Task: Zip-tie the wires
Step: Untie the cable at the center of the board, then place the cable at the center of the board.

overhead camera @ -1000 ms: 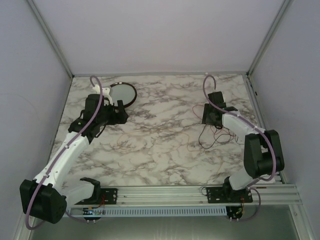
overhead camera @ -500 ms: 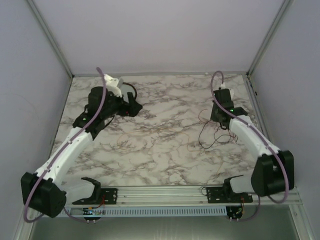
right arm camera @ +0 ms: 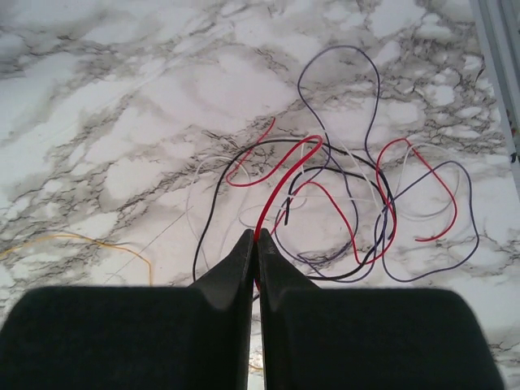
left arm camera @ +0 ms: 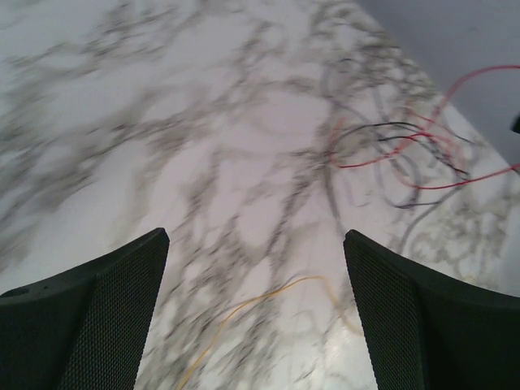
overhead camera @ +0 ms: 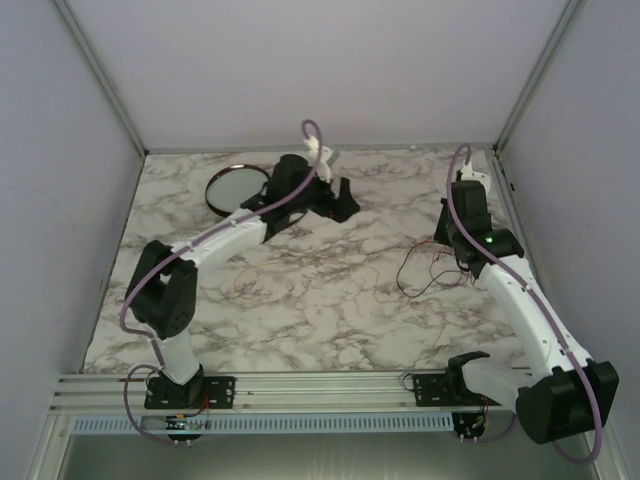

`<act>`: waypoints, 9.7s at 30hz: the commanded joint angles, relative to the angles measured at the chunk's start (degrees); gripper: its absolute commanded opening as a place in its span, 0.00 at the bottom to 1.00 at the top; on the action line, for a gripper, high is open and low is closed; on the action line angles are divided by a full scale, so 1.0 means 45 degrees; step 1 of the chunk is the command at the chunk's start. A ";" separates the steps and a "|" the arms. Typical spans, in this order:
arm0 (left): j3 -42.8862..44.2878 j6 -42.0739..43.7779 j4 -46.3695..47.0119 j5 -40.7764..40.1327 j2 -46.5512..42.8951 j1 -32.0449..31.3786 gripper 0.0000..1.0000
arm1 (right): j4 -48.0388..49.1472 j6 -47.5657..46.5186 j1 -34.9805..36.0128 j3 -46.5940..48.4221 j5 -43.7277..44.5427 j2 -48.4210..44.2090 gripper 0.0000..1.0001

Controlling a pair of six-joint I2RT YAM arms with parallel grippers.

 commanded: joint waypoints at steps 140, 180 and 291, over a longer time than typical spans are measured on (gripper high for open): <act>0.8599 -0.0329 -0.7317 -0.4999 -0.7480 0.2223 0.00 | 0.2756 -0.2103 -0.0636 -0.0508 -0.0459 0.1464 0.02; 0.6642 -0.1124 -0.6354 -0.3472 -0.6981 0.2223 0.00 | 0.9665 -0.2647 -0.1392 -0.3467 -0.9151 0.0327 0.96; 0.7244 -0.1133 -0.6046 -0.2016 -0.3681 0.0291 0.00 | 1.3292 -0.2936 -0.0077 -0.5866 -0.4542 -0.2848 0.99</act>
